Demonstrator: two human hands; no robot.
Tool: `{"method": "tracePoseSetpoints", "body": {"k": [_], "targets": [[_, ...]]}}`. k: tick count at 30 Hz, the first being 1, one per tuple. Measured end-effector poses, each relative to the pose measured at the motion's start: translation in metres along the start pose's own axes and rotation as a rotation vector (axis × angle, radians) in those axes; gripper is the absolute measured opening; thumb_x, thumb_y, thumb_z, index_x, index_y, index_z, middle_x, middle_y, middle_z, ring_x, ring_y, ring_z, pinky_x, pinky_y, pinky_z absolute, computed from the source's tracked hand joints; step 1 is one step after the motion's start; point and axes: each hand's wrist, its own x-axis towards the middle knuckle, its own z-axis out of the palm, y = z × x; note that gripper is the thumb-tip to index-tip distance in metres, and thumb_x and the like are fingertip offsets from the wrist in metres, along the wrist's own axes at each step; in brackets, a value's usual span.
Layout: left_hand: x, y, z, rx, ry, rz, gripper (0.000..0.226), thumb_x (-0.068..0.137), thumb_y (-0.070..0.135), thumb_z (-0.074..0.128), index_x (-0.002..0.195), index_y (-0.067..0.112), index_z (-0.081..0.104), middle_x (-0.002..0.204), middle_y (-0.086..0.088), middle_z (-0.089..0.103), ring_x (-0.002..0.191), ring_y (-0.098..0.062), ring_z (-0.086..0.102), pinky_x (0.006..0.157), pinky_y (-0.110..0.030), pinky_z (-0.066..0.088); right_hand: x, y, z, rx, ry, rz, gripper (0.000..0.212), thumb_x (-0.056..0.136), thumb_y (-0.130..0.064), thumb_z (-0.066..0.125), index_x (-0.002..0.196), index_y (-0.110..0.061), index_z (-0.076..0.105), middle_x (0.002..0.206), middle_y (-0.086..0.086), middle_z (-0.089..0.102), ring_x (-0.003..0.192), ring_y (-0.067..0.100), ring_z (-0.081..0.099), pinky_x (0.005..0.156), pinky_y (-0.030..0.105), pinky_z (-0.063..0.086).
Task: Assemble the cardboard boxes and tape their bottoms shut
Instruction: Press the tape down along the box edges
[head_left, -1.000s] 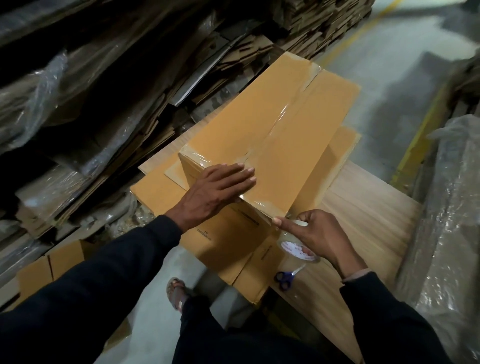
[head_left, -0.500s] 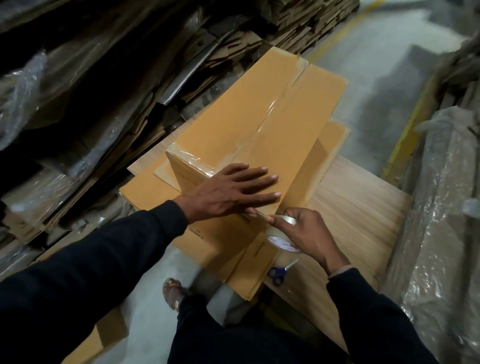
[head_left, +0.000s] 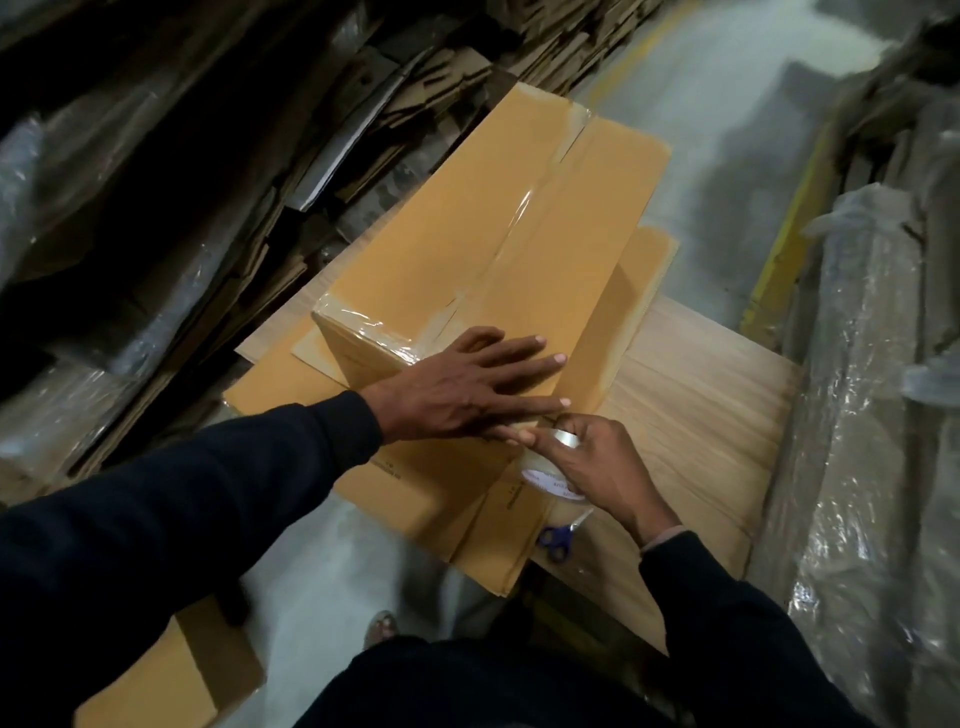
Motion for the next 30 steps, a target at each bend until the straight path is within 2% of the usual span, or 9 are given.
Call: {"method": "tracePoseSetpoints", "body": {"k": [4,9,14,16,19,21,23,26,30], "targets": [[-0.029,-0.022,-0.005,-0.004,-0.035,0.079,0.066,0.107,0.066,0.028,0.167,0.039,0.020,0.177,-0.005,0.005,0.163,-0.028,0.006,0.127,-0.053,0.020,-0.001,-0.015,0.041,-0.030,0.023,0.063,0.060,0.075,-0.080,0.071,0.075,-0.020,0.073,0.070,0.001,0.073,0.061,0.010,0.065,0.060,0.034,0.050],[-0.069,-0.052,-0.013,0.047,-0.080,0.181,0.070,0.108,0.064,0.035,0.168,0.035,0.015,0.177,-0.005,-0.001,0.163,-0.026,-0.002,0.128,-0.049,0.015,-0.003,-0.045,0.088,-0.060,0.019,0.074,0.063,0.073,-0.087,0.060,0.090,-0.028,0.077,0.080,-0.011,0.075,0.076,0.005,0.070,0.069,0.032,0.057],[-0.075,-0.055,-0.006,0.028,-0.025,0.204,0.067,0.108,0.063,0.036,0.167,0.037,0.020,0.177,-0.005,0.006,0.163,-0.027,0.005,0.127,-0.051,0.021,-0.007,-0.044,0.104,-0.031,0.122,0.086,0.071,0.069,-0.091,0.060,0.080,-0.022,0.075,0.073,-0.002,0.074,0.071,0.016,0.071,0.069,0.045,0.058],[-0.074,-0.057,-0.005,0.024,-0.018,0.206,0.064,0.108,0.063,0.032,0.167,0.039,0.020,0.177,-0.005,0.005,0.163,-0.026,0.004,0.127,-0.051,0.020,-0.009,-0.043,0.109,-0.003,0.191,0.086,0.075,0.065,-0.094,0.061,0.071,-0.020,0.072,0.067,0.000,0.072,0.066,0.020,0.069,0.065,0.046,0.057],[-0.075,-0.059,-0.005,0.027,-0.010,0.216,0.063,0.108,0.064,0.023,0.166,0.040,0.021,0.177,-0.004,0.006,0.163,-0.025,0.004,0.127,-0.050,0.018,-0.010,-0.041,0.115,0.012,0.285,0.059,0.074,0.063,-0.097,0.064,0.060,-0.023,0.064,0.061,0.002,0.067,0.063,0.025,0.065,0.062,0.046,0.053],[-0.074,-0.060,-0.004,0.028,0.008,0.226,0.062,0.108,0.064,0.024,0.166,0.041,0.022,0.177,-0.003,0.007,0.163,-0.024,0.005,0.126,-0.049,0.019,-0.011,-0.039,0.116,0.035,0.299,0.035,0.074,0.067,-0.094,0.065,0.059,-0.021,0.062,0.059,0.004,0.063,0.060,0.020,0.059,0.062,0.044,0.050],[-0.074,-0.060,-0.003,0.037,0.023,0.231,0.061,0.109,0.064,0.026,0.165,0.042,0.024,0.177,-0.002,0.009,0.163,-0.023,0.007,0.125,-0.050,0.022,-0.016,-0.035,0.115,0.077,0.276,0.024,0.071,0.077,-0.085,0.069,0.060,-0.017,0.056,0.058,0.001,0.055,0.059,0.013,0.051,0.061,0.038,0.044],[-0.073,-0.062,-0.001,0.042,0.038,0.241,0.061,0.108,0.066,0.028,0.164,0.044,0.025,0.177,-0.001,0.011,0.163,-0.024,0.010,0.124,-0.051,0.025,-0.025,-0.028,0.113,0.161,0.275,0.034,0.056,0.086,-0.068,0.075,0.059,-0.023,0.053,0.059,-0.009,0.052,0.059,0.011,0.050,0.064,0.035,0.041],[-0.072,-0.060,0.001,0.044,0.042,0.241,0.060,0.108,0.064,0.032,0.164,0.044,0.025,0.176,-0.001,0.011,0.163,-0.024,0.010,0.125,-0.050,0.024,-0.023,-0.032,0.114,0.050,0.325,0.057,0.065,0.081,-0.078,0.072,0.056,-0.021,0.052,0.056,-0.004,0.052,0.057,0.011,0.050,0.062,0.034,0.041]]}}
